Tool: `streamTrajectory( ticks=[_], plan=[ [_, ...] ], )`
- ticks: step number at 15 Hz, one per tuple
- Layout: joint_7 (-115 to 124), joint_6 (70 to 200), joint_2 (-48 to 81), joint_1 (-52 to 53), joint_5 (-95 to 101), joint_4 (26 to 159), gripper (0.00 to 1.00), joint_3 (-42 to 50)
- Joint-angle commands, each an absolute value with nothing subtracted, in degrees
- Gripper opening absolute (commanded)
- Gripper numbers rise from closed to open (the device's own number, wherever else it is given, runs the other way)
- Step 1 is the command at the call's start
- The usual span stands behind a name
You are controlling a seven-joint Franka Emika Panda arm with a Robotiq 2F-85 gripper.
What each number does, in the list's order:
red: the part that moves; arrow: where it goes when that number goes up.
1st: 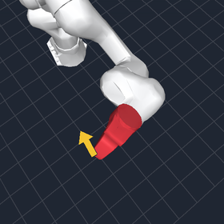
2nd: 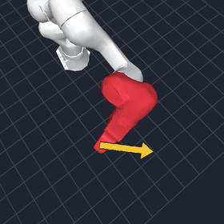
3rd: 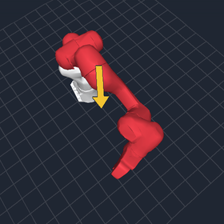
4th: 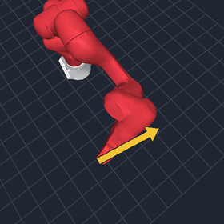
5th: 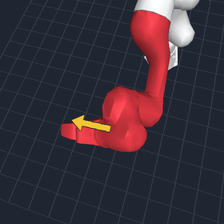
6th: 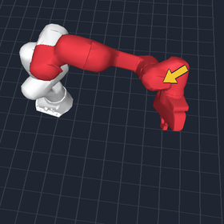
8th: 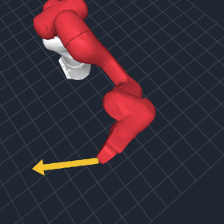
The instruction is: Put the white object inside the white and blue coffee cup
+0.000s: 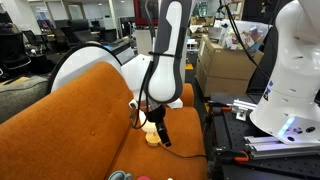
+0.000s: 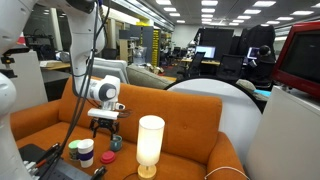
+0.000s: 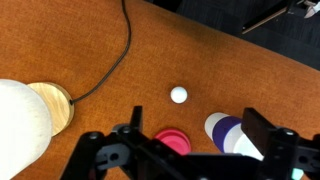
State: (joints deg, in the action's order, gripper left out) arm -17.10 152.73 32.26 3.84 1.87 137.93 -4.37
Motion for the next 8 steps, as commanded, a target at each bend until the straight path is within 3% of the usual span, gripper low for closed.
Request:
streamTrajectory(
  ticks=[1,8],
  plan=[
    [-18.05,156.16,38.99,2.13,4.56,133.98,1.0,-5.38],
    [-16.11,157.42,44.55,2.97,7.66,131.03,1.0,-4.73]
  ],
)
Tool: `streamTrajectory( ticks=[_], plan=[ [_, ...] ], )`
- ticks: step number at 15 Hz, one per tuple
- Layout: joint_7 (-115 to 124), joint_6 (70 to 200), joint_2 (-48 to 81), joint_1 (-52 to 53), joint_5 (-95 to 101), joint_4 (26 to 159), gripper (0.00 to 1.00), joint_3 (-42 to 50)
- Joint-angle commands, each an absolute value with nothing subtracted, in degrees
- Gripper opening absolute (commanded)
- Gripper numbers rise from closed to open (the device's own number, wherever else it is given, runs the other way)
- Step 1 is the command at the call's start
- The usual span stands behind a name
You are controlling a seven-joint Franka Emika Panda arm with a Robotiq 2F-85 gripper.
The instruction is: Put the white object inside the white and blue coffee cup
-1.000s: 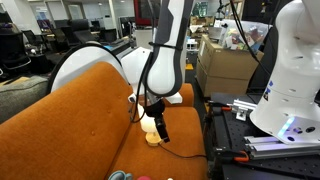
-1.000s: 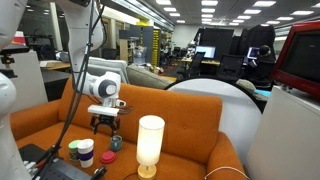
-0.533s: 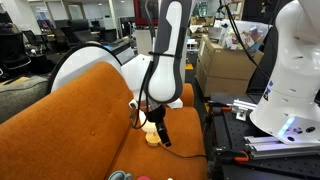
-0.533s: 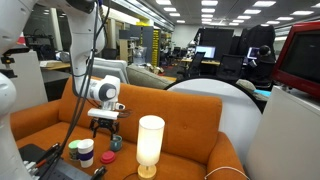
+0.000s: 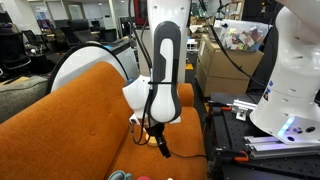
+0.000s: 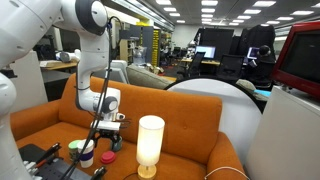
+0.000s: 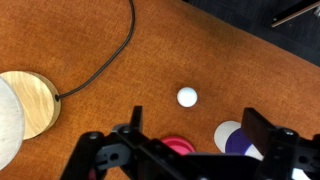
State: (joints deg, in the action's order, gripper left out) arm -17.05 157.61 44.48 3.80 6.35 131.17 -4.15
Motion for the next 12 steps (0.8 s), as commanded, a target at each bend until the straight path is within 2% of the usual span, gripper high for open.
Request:
streamTrajectory(
  ticks=[1,7,12],
  plan=[
    [-16.11,157.42,44.5,2.98,7.66,130.9,1.0,-4.73],
    [-16.24,157.81,44.72,2.76,7.53,130.58,1.0,-4.94],
    [-18.01,160.19,51.03,2.57,8.7,126.84,1.0,-6.58]
  ],
)
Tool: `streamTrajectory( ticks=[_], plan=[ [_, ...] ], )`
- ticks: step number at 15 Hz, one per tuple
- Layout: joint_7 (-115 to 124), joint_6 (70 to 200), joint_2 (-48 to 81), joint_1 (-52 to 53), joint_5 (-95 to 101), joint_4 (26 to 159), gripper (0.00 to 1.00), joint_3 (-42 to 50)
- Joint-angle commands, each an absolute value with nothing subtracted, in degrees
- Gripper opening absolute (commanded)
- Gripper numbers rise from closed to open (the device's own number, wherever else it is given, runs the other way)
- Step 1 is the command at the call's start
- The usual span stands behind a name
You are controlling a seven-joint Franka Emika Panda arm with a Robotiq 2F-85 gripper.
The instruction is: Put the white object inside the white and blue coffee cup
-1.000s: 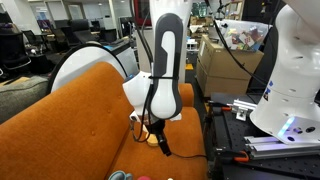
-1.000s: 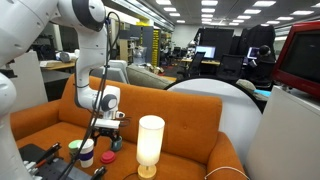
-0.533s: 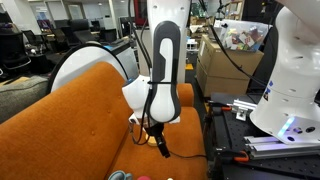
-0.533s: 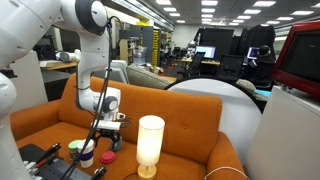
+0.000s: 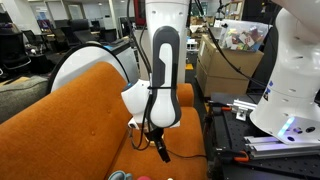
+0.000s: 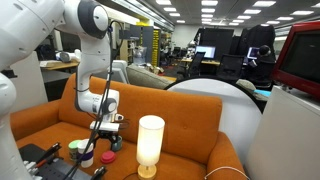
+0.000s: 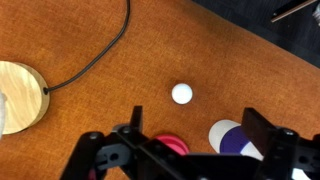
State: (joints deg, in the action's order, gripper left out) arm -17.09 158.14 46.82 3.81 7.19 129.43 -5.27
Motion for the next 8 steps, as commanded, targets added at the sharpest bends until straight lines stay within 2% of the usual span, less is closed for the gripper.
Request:
streamTrajectory(
  ticks=[1,8],
  plan=[
    [-17.53,160.89,52.59,3.15,9.12,126.04,1.0,-6.35],
    [-17.78,163.82,61.56,2.64,10.96,121.33,1.0,-7.1]
  ],
)
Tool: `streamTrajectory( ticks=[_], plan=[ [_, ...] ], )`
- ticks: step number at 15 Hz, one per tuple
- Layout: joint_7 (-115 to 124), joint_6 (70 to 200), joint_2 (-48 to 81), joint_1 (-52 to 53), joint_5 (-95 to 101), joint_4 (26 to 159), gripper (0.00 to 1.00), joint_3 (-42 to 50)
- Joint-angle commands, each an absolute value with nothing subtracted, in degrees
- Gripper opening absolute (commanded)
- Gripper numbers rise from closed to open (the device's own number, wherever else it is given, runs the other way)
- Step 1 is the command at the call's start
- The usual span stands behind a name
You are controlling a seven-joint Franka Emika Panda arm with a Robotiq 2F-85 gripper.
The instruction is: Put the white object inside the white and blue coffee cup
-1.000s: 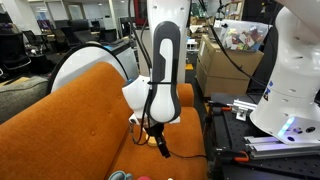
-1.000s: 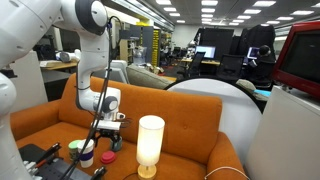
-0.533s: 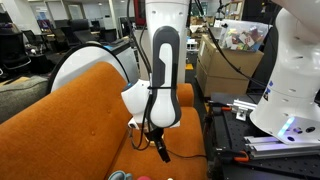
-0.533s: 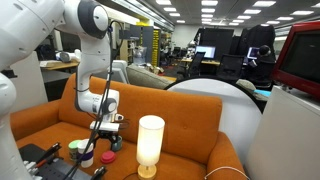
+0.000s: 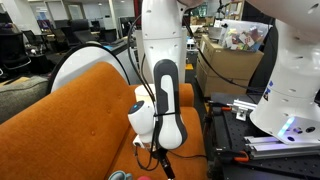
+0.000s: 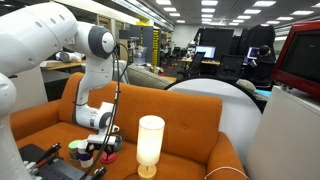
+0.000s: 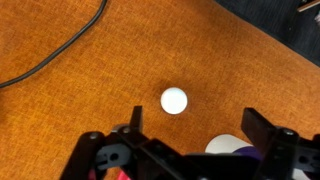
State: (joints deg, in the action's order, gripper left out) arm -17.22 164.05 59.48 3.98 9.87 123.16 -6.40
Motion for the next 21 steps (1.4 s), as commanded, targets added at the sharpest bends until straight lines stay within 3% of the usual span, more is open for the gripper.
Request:
streamTrajectory(
  ticks=[1,9,14,21],
  plan=[
    [-17.51,163.04,62.32,2.8,10.86,120.72,1.0,-6.89],
    [-17.18,163.33,62.91,2.67,10.68,120.3,1.0,-7.24],
    [-22.34,160.91,67.42,-1.86,10.91,115.2,1.0,-11.13],
    [-22.29,159.1,73.44,-1.44,10.83,108.55,1.0,-9.73]
  ],
)
